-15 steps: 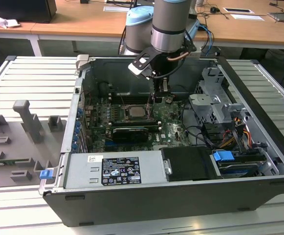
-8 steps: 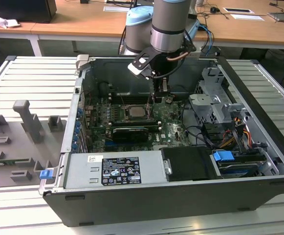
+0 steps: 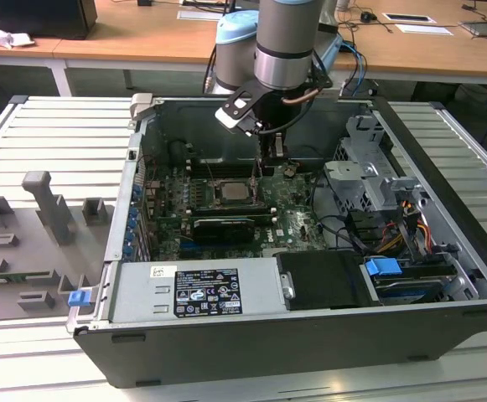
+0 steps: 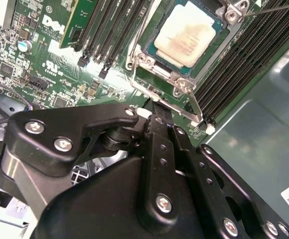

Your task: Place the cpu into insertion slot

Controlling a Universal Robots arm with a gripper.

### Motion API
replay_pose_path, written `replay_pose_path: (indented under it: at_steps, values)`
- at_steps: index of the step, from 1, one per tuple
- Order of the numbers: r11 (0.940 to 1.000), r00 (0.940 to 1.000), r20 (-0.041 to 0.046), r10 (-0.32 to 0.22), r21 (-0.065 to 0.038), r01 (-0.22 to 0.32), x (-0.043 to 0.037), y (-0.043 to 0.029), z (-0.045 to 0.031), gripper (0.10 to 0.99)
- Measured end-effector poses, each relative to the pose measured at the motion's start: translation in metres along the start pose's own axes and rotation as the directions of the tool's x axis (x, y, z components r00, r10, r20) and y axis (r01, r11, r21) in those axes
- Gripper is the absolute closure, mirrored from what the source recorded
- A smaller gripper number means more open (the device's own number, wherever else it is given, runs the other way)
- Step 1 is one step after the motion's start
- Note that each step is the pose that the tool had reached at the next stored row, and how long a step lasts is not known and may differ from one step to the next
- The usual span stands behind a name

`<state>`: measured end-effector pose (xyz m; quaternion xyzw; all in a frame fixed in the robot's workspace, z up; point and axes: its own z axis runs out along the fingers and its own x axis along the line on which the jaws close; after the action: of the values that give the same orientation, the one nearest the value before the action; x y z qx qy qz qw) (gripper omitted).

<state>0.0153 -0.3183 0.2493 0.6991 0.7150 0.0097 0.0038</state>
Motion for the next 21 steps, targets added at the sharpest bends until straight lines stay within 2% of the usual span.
replay_pose_path:
  at_steps: [21]
  values:
    - [1.0, 1.0, -0.0009, 0.0, 0.0, 0.0, 0.0002, -0.0083, 0.0002, 0.98]
